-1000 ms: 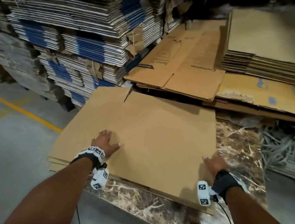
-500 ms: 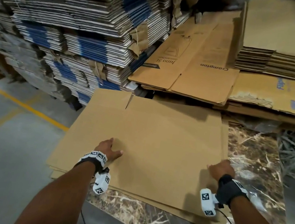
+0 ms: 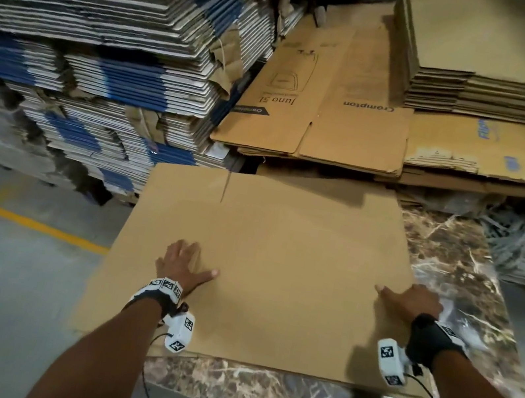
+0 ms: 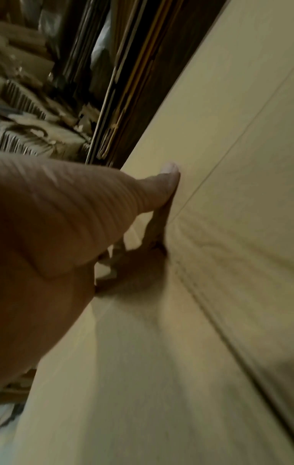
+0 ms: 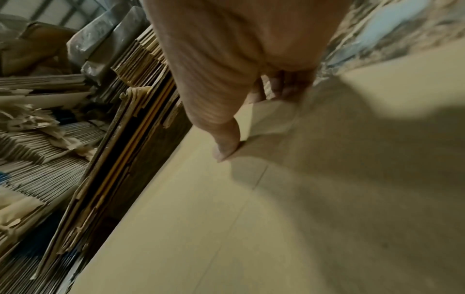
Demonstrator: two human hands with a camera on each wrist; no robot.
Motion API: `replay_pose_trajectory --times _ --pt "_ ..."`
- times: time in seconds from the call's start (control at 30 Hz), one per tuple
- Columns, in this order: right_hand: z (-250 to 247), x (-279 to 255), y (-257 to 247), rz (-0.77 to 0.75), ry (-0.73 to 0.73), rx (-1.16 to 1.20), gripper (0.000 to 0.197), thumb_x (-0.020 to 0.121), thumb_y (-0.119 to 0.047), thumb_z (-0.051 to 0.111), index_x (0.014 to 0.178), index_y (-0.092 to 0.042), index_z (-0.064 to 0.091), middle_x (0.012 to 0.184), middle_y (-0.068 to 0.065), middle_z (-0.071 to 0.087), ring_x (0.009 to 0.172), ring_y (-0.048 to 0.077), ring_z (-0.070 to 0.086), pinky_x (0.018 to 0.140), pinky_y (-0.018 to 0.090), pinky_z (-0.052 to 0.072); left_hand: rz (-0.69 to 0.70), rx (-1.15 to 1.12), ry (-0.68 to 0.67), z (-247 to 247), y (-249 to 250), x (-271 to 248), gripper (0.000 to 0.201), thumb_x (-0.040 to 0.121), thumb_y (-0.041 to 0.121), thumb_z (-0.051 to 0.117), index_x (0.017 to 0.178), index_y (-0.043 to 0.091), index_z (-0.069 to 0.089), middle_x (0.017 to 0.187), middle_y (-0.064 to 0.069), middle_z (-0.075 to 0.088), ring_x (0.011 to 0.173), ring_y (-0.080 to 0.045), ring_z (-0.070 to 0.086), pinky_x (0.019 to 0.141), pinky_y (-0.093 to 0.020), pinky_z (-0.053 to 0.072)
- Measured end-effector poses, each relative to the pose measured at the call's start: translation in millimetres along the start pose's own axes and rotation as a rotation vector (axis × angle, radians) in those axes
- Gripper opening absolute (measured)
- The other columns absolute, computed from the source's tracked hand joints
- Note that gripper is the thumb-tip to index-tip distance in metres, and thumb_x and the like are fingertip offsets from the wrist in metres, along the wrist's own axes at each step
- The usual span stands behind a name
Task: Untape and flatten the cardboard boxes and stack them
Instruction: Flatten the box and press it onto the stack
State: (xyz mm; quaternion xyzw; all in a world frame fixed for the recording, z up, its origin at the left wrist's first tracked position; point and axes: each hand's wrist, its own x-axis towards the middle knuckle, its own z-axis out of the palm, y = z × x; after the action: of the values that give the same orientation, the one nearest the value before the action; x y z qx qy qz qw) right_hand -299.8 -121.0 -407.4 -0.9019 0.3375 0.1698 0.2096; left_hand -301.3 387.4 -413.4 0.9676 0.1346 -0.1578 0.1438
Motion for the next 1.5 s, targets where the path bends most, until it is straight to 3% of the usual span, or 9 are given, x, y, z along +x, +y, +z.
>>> replay_pose_trajectory --times 0.13,0.27,0.5,0.73,0.97,1.2,1.3,1.37,1.5 --pt "12.2 -8.5 -0.1 0.027 0.077 -0.007 0.086 0.077 -0.069 0.072 0.125 0.001 0.058 0.126 0.026 0.059 0.115 0.042 0.057 0.086 0.039 0.046 -0.078 0.035 -0.126 -6.1 -17.7 3.2 0.124 0.061 0.104 0.040 0.160 0.045 -0.006 0.167 0.009 -0.025 0.155 -0.023 -0.022 0.121 -0.064 -0.007" --pt "22.0 1.5 -4.7 0.112 0.069 -0.019 0.103 0.070 -0.073 0.075 0.137 0.000 0.046 0.141 0.029 0.046 0.132 0.045 0.042 0.103 0.051 0.042 -0.254 -0.087 -0.090 -19.7 -34.3 5.6 0.151 0.037 0.113 0.038 0.160 0.041 -0.008 0.167 0.004 -0.027 0.154 -0.028 -0.026 0.119 -0.068 -0.007" --pt "29.3 20.4 2.6 0.178 0.049 -0.032 0.118 0.057 -0.081 0.075 0.139 -0.002 0.047 0.143 0.027 0.049 0.133 0.044 0.046 0.107 0.050 0.045 -0.397 -0.183 -0.086 -47.3 -72.1 10.8 0.161 0.031 0.109 0.052 0.160 0.038 -0.011 0.167 -0.003 -0.029 0.153 -0.033 -0.026 0.119 -0.070 -0.002" --pt "28.6 54.1 25.3 0.140 -0.039 -0.038 0.138 0.026 -0.101 0.052 0.128 -0.009 0.058 0.127 0.021 0.064 0.115 0.040 0.060 0.098 0.048 0.052 -0.548 -0.355 0.015 -54.3 -100.3 26.5 0.182 0.012 0.099 0.069 0.163 0.026 -0.002 0.168 -0.014 0.008 0.153 -0.040 0.014 0.119 -0.065 0.023" --pt "12.0 6.3 23.0 0.052 -0.112 0.168 0.061 0.074 -0.053 0.085 0.101 -0.001 0.068 0.105 0.018 0.073 0.094 0.034 0.068 0.087 0.043 0.058 -0.529 -0.327 0.039 -43.5 -111.6 31.4 0.167 0.031 0.097 0.072 0.162 0.020 0.004 0.167 -0.015 0.013 0.152 -0.040 0.017 0.118 -0.065 0.026" --pt "22.6 -32.5 14.2 0.037 -0.164 0.093 0.073 0.076 -0.064 0.077 0.106 0.001 0.067 0.114 0.018 0.070 0.094 0.031 0.062 0.074 0.031 0.050 -0.501 -0.182 0.020 -17.2 -82.9 36.4 0.115 0.082 0.083 0.049 0.162 0.012 0.008 0.169 -0.018 -0.002 0.156 -0.036 -0.005 0.123 -0.060 0.008" --pt "26.2 -52.7 3.9 -0.004 -0.209 0.070 0.075 0.080 -0.068 0.072 0.112 0.000 0.068 0.122 0.018 0.069 0.105 0.033 0.065 0.083 0.032 0.053 -0.434 -0.184 -0.055 -2.1 -52.4 22.6 0.114 0.085 0.083 0.046 0.163 0.013 0.001 0.169 -0.019 -0.009 0.155 -0.038 -0.010 0.123 -0.062 0.006" --pt "31.1 -62.0 0.0 -0.049 -0.260 0.092 0.067 0.077 -0.066 0.076 0.095 -0.002 0.070 0.117 0.018 0.071 0.103 0.032 0.067 0.085 0.035 0.056 -0.403 -0.174 -0.105 7.4 -34.7 7.5 0.121 0.080 0.086 0.049 0.163 0.015 -0.004 0.169 -0.018 -0.013 0.155 -0.039 -0.013 0.123 -0.064 0.006" --pt "39.7 -78.7 -1.6 -0.126 -0.406 0.082 0.076 0.060 -0.076 0.081 0.088 -0.007 0.068 0.101 0.013 0.074 0.086 0.028 0.072 0.071 0.033 0.060 -0.386 -0.255 -0.098 26.1 -10.2 -37.5 0.122 0.077 0.083 0.059 0.163 0.020 -0.001 0.170 -0.013 -0.014 0.155 -0.035 -0.013 0.122 -0.065 0.007"
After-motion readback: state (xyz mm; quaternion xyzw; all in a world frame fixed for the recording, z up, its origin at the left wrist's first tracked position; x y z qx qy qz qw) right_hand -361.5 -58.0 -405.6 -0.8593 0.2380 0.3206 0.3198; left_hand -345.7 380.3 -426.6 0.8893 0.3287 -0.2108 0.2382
